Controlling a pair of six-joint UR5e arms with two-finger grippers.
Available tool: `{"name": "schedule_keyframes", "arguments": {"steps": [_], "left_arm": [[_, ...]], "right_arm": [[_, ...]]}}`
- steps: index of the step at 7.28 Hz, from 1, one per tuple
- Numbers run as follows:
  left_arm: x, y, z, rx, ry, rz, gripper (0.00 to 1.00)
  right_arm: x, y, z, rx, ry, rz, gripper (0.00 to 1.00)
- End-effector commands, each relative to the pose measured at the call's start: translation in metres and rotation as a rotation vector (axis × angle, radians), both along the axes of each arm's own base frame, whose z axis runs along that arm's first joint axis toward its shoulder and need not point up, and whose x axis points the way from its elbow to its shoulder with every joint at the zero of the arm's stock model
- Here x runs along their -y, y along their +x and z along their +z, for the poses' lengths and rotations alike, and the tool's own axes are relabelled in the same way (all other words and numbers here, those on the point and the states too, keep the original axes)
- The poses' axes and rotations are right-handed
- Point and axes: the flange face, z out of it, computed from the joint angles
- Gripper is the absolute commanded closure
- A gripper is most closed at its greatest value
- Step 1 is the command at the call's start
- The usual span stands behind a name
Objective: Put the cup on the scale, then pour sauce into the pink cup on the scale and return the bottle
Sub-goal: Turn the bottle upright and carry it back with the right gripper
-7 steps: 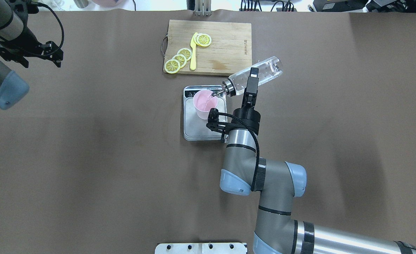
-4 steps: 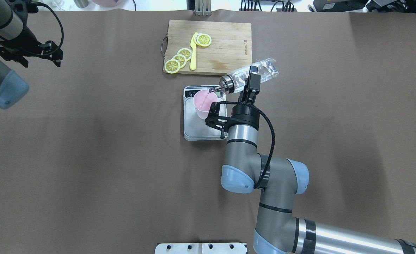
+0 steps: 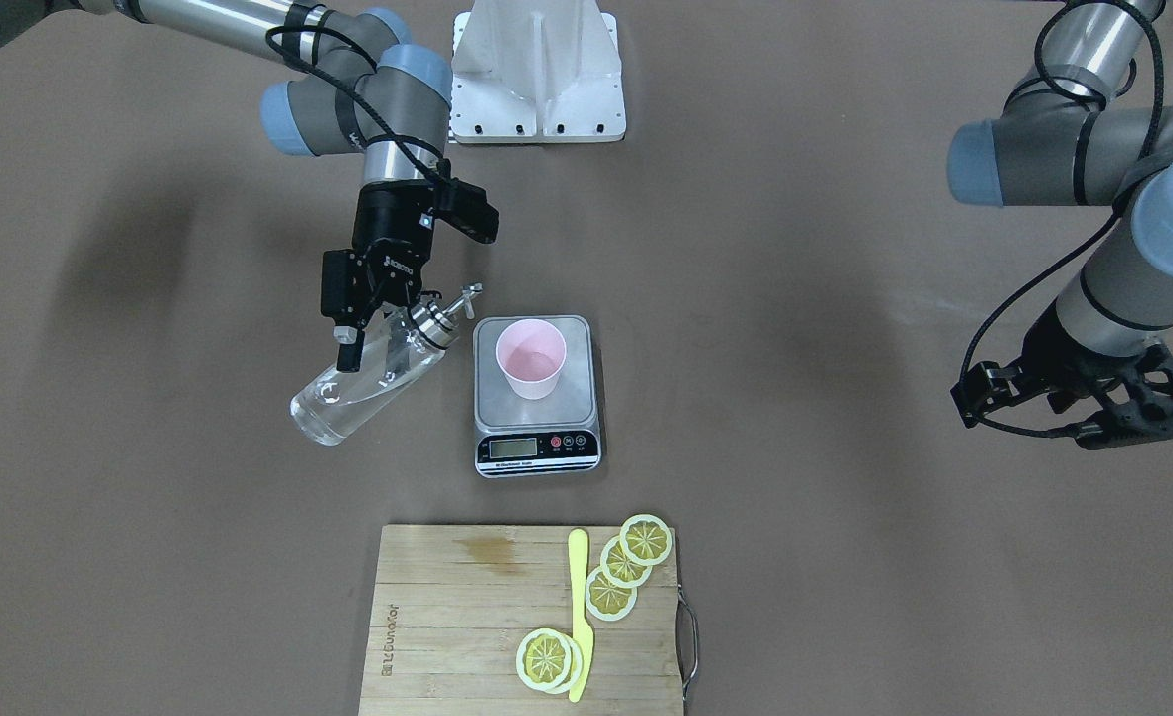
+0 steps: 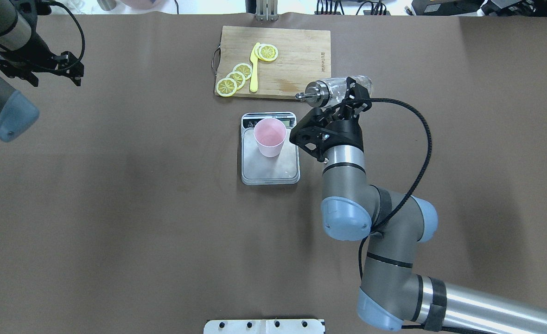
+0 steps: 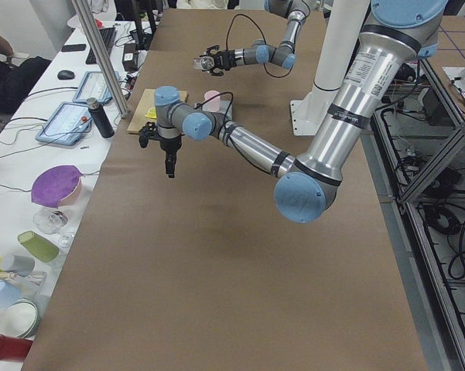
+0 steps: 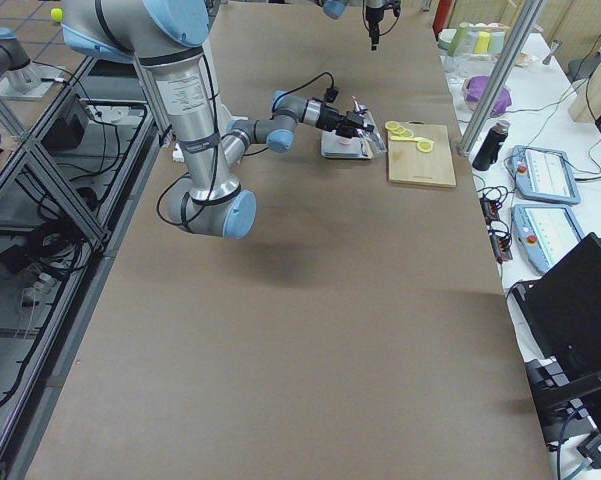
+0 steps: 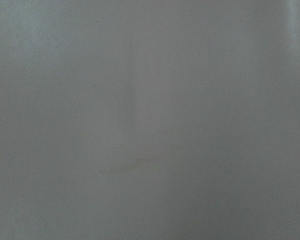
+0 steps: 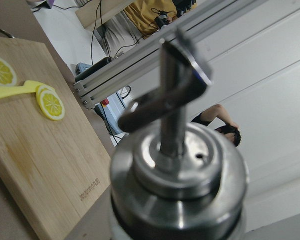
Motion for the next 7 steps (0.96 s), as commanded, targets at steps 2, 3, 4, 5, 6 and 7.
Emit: {"name": "schedule_keyframes", "arguments": {"steps": [2, 3, 4, 5, 6, 7], "left_arm": [[0.003, 0.000, -0.010, -0.008, 0.009, -0.008, 0.02], [0.003, 0.000, -0.011, -0.009, 0.010, -0.009, 0.02], [0.003, 0.000, -0.012, -0.010, 0.012, -0.008, 0.02], [0.004, 0.000, -0.013, -0.011, 0.012, -0.009, 0.02], [0.004, 0.001, -0.014, -0.011, 0.014, -0.009, 0.02], [0.004, 0.000, -0.013, -0.011, 0.012, -0.009, 0.02]], "right_arm": [[0.000, 0.055, 0.046, 0.401, -0.095, 0.017, 1.00], [0.000, 0.062, 0.062, 0.521, -0.141, 0.008, 1.00], [-0.001, 0.071, 0.083, 0.553, -0.186, 0.012, 1.00], [0.008, 0.080, 0.090, 0.636, -0.245, 0.016, 1.00], [0.019, 0.102, 0.093, 0.697, -0.308, 0.003, 1.00], [0.023, 0.111, 0.102, 0.748, -0.367, 0.001, 1.00]]}}
